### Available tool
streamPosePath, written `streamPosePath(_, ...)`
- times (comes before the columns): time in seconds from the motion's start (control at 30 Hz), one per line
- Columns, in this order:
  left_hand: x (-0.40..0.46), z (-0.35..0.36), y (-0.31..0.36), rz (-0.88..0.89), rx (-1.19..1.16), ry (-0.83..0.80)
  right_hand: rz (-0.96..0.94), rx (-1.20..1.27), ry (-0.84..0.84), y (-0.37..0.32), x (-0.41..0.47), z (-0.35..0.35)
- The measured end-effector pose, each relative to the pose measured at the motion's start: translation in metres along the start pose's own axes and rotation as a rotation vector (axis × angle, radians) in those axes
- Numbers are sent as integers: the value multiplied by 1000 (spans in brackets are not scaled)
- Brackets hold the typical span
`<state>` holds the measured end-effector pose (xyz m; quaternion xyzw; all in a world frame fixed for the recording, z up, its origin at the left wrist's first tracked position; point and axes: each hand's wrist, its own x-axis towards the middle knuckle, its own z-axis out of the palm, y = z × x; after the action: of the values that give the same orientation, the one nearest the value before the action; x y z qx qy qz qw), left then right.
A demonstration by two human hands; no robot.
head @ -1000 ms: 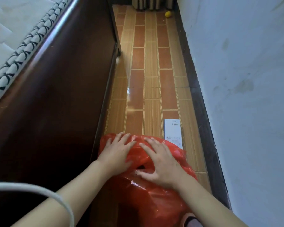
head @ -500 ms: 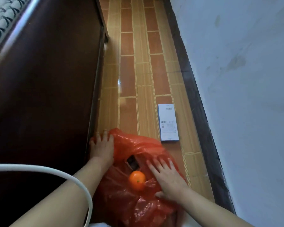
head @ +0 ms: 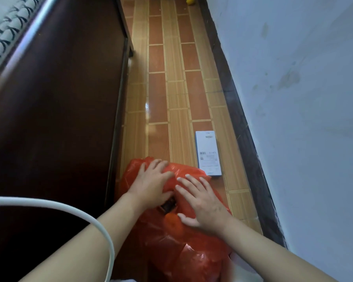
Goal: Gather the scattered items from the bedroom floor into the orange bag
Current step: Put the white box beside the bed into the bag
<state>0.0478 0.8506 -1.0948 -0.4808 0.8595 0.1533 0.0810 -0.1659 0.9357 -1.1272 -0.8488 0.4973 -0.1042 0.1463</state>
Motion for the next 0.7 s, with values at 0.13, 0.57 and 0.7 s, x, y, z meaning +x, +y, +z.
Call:
streamPosePath(0.13,5,18,-15,-59,174,-304,-116,-114,-348,11,0,29)
streamPosePath(0.57,-3,30,-36,-481,214,-354,120,-250,-553,63,4,23)
streamPosePath(0.7,3,29,-25,-470,109,-299,138,-135,-497,59,5,12)
